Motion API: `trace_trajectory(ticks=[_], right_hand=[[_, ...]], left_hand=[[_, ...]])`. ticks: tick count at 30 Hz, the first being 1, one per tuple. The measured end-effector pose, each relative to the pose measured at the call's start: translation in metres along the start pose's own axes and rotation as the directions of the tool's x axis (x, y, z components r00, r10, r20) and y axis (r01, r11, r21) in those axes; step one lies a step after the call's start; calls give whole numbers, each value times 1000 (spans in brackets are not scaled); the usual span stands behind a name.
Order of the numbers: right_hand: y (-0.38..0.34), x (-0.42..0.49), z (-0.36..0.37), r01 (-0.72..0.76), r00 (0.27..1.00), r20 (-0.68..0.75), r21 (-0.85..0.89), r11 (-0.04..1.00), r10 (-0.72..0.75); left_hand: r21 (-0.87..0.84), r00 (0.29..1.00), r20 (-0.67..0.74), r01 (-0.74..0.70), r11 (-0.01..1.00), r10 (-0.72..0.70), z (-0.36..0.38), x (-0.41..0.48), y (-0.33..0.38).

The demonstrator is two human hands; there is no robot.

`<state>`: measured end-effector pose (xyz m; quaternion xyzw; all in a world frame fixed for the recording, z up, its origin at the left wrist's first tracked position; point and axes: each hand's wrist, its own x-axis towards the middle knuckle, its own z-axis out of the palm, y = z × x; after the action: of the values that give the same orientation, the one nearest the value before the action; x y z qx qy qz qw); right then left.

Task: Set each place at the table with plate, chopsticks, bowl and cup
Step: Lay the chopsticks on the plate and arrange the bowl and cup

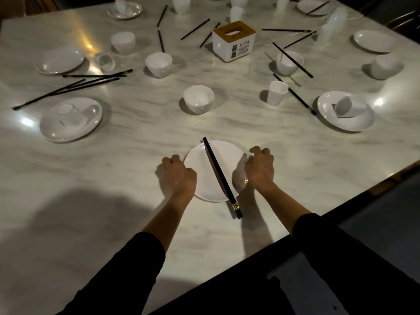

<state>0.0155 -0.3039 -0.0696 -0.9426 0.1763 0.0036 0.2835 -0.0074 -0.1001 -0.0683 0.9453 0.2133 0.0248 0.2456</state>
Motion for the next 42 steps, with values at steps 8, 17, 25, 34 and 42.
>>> trace_trajectory(ticks=[8, 17, 25, 34, 42], right_hand=[[13, 12, 4, -44, 987, 164, 247, 968, 3], [25, 52, -14, -11, 977, 207, 268, 963, -46], [40, 111, -38, 19, 883, 445, 289, 957, -152], [56, 210, -64, -23, 999, 38, 322, 947, 12], [50, 286, -68, 31, 984, 149, 383, 923, -95]], left_hand=[[-192, 974, 199, 144, 971, -106, 4, 3, -14], [-237, 963, 245, 171, 956, -112, 19, 28, 22], [-264, 937, 250, 307, 914, -242, 30, 46, 64], [-423, 879, 70, 454, 784, -472, 28, 107, 93], [-646, 873, 252, 473, 600, -417, 37, 173, 143]])
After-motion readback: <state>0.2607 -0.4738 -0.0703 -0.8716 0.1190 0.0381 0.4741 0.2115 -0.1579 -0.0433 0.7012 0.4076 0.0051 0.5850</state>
